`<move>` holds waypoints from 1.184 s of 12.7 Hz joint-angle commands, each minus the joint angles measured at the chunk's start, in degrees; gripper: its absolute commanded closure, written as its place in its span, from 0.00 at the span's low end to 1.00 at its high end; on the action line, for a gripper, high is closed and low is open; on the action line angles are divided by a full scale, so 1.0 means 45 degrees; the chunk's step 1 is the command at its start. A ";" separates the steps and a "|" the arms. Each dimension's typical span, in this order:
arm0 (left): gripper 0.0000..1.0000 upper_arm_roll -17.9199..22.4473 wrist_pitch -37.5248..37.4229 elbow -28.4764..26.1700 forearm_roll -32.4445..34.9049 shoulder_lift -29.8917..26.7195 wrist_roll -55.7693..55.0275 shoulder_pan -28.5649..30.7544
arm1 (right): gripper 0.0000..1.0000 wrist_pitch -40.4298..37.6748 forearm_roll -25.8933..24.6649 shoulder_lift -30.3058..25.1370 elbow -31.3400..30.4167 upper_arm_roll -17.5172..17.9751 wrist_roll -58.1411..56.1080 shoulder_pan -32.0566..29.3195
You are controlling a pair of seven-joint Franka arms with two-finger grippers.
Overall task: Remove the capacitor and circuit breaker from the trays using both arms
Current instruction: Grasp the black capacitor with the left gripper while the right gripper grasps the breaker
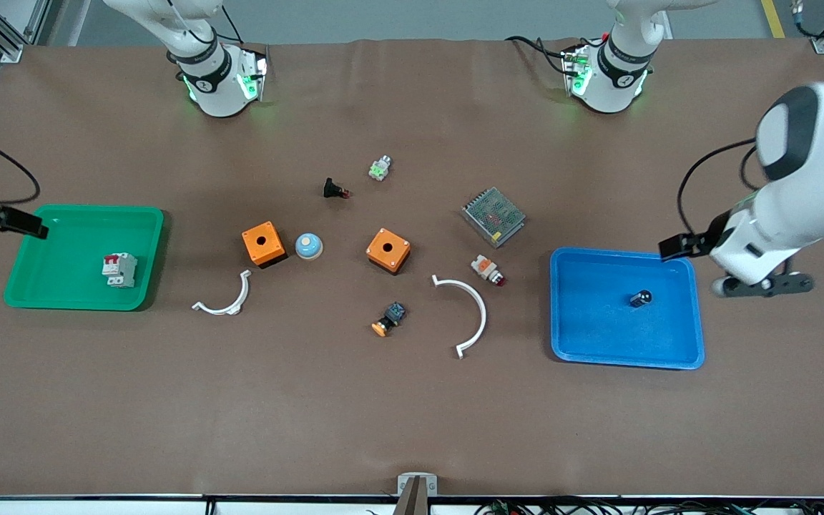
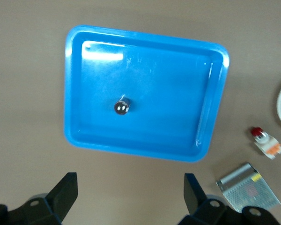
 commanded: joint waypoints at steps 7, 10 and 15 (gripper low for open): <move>0.05 0.0007 0.4572 -0.1863 0.1082 0.2368 -0.0025 0.0654 | 0.00 0.5130 0.0077 0.2849 -0.2722 0.0149 -0.1228 -0.0764; 0.10 0.0026 0.5332 -0.1823 0.1101 0.3268 0.0092 0.0872 | 0.00 0.6945 0.0077 0.3319 -0.3697 0.0168 -0.2086 -0.1331; 0.22 0.0006 0.5743 -0.1725 0.1062 0.3933 -0.0044 0.0872 | 0.36 0.7537 0.0720 0.3438 -0.4482 0.0207 -0.2109 -0.1372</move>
